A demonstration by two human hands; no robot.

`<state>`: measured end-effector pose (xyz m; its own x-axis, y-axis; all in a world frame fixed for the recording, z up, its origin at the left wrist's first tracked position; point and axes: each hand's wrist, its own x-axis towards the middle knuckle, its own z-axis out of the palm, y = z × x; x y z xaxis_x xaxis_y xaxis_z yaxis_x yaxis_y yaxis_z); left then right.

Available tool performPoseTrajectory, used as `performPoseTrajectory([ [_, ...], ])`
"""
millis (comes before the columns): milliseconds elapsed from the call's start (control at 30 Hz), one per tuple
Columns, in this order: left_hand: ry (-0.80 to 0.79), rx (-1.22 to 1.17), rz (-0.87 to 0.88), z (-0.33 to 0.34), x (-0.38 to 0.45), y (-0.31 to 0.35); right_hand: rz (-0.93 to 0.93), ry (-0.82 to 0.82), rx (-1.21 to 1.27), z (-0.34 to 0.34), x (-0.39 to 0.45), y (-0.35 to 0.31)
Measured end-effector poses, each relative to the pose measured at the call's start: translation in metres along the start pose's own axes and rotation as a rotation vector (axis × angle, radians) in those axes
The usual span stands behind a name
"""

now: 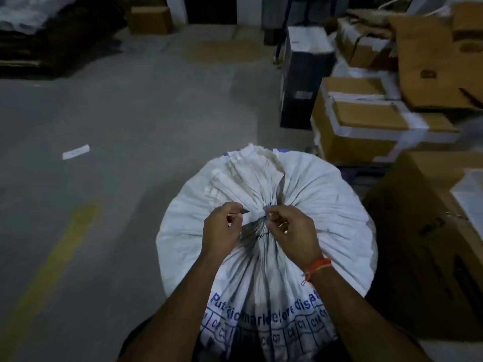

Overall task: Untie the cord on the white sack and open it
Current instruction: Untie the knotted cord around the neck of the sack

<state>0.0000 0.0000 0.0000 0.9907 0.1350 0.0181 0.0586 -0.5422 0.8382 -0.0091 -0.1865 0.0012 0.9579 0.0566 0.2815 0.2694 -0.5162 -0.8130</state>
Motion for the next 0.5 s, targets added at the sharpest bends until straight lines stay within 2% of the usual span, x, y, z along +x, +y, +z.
performPoseTrajectory([
  [200, -0.143, -0.186, -0.106, 0.010, 0.013, -0.012, -0.105, -0.068, -0.200, 0.011, 0.023, 0.013],
  [333, -0.278, -0.579, -0.277, 0.005, 0.022, -0.010, -0.116, -0.099, -0.203, -0.007, 0.030, 0.020],
  [400, -0.377, -0.569, -0.168, 0.004, 0.025, -0.011, -0.091, -0.123, -0.172, -0.015, 0.029, 0.024],
  [500, -0.394, -0.354, 0.033, 0.013, 0.027, -0.014, -0.035, -0.158, -0.101, -0.022, 0.026, 0.028],
])
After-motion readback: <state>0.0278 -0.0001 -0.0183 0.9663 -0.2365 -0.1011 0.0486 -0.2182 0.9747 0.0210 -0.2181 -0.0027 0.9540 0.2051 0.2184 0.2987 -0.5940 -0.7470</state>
